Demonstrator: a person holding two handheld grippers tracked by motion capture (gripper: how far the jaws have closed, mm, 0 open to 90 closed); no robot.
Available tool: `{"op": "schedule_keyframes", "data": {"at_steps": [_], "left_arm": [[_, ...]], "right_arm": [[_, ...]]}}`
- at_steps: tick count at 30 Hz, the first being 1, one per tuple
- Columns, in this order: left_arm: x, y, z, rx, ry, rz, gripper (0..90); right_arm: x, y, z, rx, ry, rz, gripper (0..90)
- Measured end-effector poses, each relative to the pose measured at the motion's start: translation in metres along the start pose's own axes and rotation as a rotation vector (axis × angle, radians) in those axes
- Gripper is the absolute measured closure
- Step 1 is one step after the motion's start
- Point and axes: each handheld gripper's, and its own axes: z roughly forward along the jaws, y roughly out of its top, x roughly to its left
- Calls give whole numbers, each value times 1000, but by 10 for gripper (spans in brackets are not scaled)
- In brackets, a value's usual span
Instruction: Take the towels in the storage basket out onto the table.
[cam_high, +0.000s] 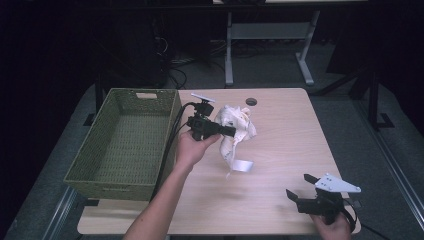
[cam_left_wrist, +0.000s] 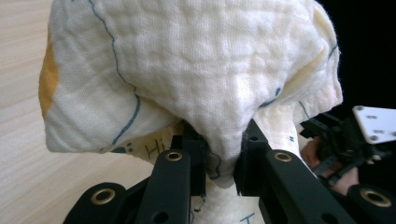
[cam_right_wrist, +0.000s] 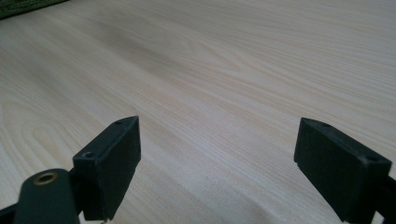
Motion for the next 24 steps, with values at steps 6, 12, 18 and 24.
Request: {"op": "schedule_keyframes", "data": {"at_steps": [6,12,18,24], "left_arm": [[1,-6,21,36,81,33,771],[3,-10,32,36,105,31,771],[1,-11,47,48,170,61,771],[0,-13,60,89,237,98,760]], "right_arm": [[0,0,0,2,-4,1,143],[0,0,0,5,-5,1,143],[0,-1,-1,6,-6,4,143],[-1,-1,-1,7,-10,6,143]]}}
